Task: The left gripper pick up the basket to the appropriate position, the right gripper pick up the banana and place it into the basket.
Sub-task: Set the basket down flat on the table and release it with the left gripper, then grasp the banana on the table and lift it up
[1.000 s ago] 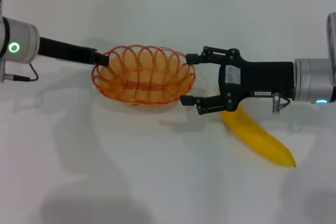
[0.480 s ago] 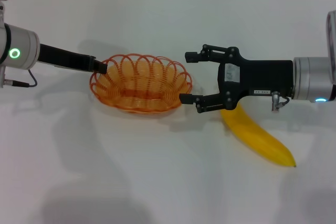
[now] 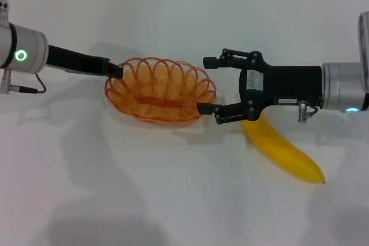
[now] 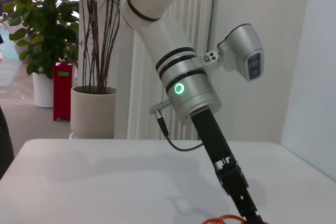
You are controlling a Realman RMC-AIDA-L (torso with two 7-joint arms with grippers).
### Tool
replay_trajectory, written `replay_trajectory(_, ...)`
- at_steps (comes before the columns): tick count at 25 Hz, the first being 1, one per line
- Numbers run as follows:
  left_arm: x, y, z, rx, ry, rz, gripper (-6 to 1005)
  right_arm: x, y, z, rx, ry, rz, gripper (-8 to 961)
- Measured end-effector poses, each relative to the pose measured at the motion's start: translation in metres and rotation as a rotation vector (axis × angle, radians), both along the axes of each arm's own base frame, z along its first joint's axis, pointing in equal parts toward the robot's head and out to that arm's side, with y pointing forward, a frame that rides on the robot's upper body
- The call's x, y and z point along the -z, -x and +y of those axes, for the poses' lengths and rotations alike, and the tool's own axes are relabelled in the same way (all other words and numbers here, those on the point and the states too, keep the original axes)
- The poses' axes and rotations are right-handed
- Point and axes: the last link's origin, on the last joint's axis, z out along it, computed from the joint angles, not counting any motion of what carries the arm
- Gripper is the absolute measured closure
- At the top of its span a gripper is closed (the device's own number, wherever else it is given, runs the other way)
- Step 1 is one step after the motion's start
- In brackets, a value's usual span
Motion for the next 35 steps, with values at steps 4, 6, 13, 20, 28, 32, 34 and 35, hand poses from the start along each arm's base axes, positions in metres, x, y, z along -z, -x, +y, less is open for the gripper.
replay_trajectory(4, -0.002, 0.001, 0.0, -0.018, -0.006, -0.009, 867, 0.0, 0.0, 0.0, 0.0, 0.001, 0.001, 45)
replay_trajectory(6, -0.002, 0.001, 0.001, -0.019, -0.007, -0.01, 846, 0.0, 0.0, 0.0, 0.0, 0.001, 0.001, 45)
replay_trajectory(13, -0.011, -0.006, 0.005, 0.01, -0.022, -0.007, 683, -0.001, -0.004, -0.003, 0.014, -0.004, 0.005, 45)
replay_trajectory(20, -0.062, -0.031, -0.001, 0.244, -0.122, 0.032, 346, -0.01, -0.012, -0.006, 0.054, -0.055, 0.046, 46)
replay_trajectory(28, -0.077, -0.008, -0.064, 0.555, -0.102, -0.084, 135, -0.015, -0.013, -0.005, 0.069, -0.085, 0.076, 46)
replay_trajectory(32, -0.069, 0.029, -0.1, 0.644, -0.142, -0.141, 135, -0.016, -0.016, -0.007, 0.079, -0.09, 0.081, 46)
replay_trajectory(34, -0.064, 0.043, -0.114, 0.669, -0.171, -0.177, 135, -0.019, -0.019, -0.009, 0.085, -0.094, 0.083, 46)
replay_trajectory(35, -0.061, 0.048, -0.12, 0.676, -0.181, -0.194, 135, -0.021, -0.021, -0.011, 0.086, -0.096, 0.086, 46)
